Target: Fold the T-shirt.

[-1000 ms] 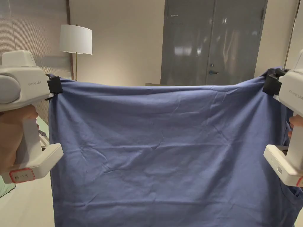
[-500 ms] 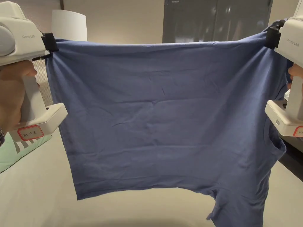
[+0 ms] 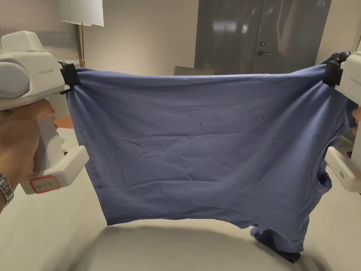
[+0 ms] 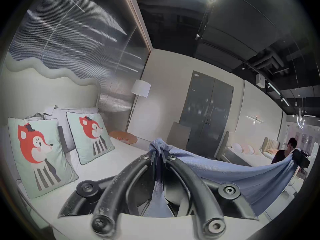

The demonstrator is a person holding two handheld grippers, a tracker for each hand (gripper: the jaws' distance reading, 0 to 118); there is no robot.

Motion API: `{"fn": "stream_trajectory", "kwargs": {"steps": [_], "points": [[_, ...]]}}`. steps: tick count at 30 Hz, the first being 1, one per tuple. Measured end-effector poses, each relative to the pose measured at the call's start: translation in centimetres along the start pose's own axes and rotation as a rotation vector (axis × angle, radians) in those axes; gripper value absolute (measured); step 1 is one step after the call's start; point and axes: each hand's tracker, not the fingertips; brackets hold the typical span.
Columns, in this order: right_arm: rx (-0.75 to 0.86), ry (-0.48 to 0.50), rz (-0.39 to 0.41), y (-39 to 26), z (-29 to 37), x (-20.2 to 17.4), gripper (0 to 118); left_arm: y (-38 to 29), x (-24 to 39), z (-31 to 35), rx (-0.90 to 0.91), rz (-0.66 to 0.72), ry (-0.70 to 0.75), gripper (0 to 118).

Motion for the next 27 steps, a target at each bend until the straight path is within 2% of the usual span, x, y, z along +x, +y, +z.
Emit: {"fn": "stream_trajectory", "kwargs": {"steps": [4, 13, 23, 27], "points": [[-0.041, 0.007, 0.012, -1.8, 3.0, 0.5, 6, -1.8, -0.6, 2.2, -0.039, -0.004, 0.002, 2], [-0.131, 0.031, -0.042, -6.4, 14.6, 2.6, 6, -6.1, -2.8, 12.2, -0.128, -0.028, -0.010, 2], [-0.406, 0.014, -0.123, -14.4, 29.3, 5.2, 6, -13.6, -5.7, 26.6, -0.308, -0.127, -0.023, 2], [-0.525, 0.006, -0.107, -17.5, 34.7, 5.9, 6, -17.7, -7.3, 31.0, -0.419, -0.142, -0.013, 2]]}}
